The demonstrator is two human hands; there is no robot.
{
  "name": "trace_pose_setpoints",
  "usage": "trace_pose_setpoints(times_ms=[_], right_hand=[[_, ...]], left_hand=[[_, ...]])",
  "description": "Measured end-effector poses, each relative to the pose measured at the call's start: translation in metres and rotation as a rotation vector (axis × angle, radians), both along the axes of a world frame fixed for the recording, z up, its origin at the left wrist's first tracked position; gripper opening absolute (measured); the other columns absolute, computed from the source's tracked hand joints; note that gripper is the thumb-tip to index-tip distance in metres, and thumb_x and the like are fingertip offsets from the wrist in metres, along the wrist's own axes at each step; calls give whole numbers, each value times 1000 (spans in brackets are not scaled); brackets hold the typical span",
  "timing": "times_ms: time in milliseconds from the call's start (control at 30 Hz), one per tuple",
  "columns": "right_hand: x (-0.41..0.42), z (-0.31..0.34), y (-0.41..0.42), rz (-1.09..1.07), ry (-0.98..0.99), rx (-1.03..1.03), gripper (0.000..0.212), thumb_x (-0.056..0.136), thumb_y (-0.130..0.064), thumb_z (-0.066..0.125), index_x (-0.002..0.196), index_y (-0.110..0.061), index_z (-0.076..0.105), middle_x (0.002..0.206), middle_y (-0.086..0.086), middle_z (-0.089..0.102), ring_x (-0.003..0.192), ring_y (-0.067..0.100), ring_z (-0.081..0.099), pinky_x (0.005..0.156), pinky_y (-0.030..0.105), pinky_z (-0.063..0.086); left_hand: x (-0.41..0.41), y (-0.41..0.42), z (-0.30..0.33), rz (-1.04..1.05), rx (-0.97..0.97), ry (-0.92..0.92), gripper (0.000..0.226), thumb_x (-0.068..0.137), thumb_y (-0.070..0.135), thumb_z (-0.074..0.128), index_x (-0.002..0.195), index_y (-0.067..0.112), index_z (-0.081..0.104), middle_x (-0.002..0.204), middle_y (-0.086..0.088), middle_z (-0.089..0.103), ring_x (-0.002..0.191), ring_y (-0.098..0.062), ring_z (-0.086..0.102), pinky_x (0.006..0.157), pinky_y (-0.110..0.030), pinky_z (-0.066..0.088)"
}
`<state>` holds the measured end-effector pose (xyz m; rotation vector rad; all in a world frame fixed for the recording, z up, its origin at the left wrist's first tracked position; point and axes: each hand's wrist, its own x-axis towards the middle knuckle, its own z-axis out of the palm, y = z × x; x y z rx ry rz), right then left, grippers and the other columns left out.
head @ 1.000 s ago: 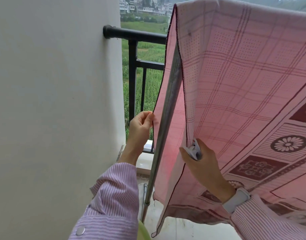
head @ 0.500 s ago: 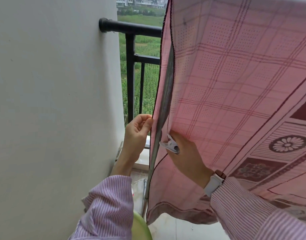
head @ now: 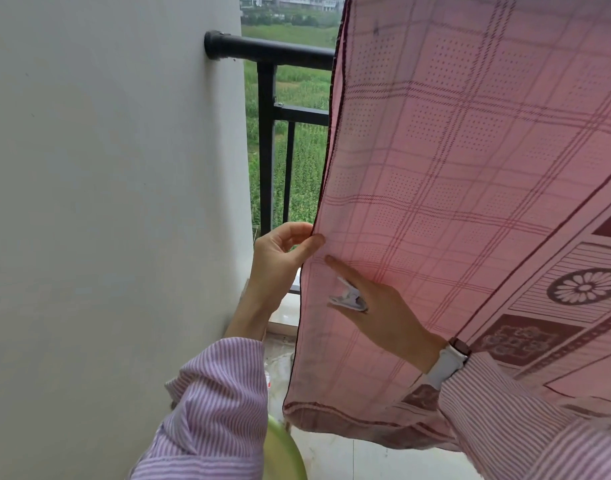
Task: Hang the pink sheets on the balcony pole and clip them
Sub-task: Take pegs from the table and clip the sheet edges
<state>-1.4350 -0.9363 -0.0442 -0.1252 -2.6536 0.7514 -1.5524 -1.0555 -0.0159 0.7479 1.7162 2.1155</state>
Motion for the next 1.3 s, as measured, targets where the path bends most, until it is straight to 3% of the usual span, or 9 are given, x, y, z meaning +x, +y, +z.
trace_pose_setpoints(times_ms=[200,333,433,600,700,833,1033,1200,1300], right_hand=[[12,28,-3,38,-59,-217,34,84,-39,50,106,-25,30,74,-10,47,50,0,48,46,13,39],[9,42,0,89,-39,-147,33,87,-47,43,106,-24,31,77,-9,48,55,8,51,50,22,45],[6,50,2,128,71,-14,26,90,-43,43,110,-26,41,95,-14,47,83,-6,49,71,9,42],[8,66,-4,144,172,82,26,88,-46,45,87,-20,49,81,-6,38,69,3,38,61,14,34],[6,77,-7,144,135,-47,24,86,-39,49,96,-17,49,81,-10,48,67,7,45,58,16,40],[-4,93,-8,143,77,-173,30,83,-16,61,106,-23,42,97,-7,58,90,8,59,81,24,52],[-16,123,-12,152,50,14,37,81,-20,64,111,-14,44,102,-1,61,87,10,61,78,22,52],[-23,134,-25,212,-9,146,27,85,-21,60,107,-15,45,91,-2,60,77,10,60,70,27,52],[-26,135,-31,225,-72,167,41,88,-18,56,125,-19,40,92,1,60,74,15,63,69,31,54]], left_hand=[[-6,4,-1,-25,-21,43,3,82,6,60,85,5,60,82,-9,63,83,-23,60,81,-37,53],[-14,-3,-2,-28,-24,82,4,82,5,60,80,9,59,78,-9,61,77,-18,59,75,-31,54],[-25,-8,-4,-3,0,97,6,82,5,59,79,11,58,75,-3,61,70,-7,59,69,-19,52],[-17,-1,-14,37,114,8,6,86,5,54,88,10,59,81,-5,61,74,-7,60,72,-20,52],[-9,5,-15,-54,89,90,21,86,4,54,105,7,60,96,-9,65,89,-13,63,82,-25,53],[-5,8,-18,12,31,135,17,84,4,57,96,14,63,89,-7,62,79,-13,59,76,-30,52],[-4,5,-32,95,-78,192,8,86,9,56,83,15,60,77,-7,61,69,-19,55,61,-30,49],[0,7,-36,162,-56,190,5,86,10,57,88,12,62,74,5,61,67,-6,56,62,-25,50],[3,8,-37,158,-47,190,7,85,9,58,91,9,63,75,7,62,64,3,57,59,-12,48]])
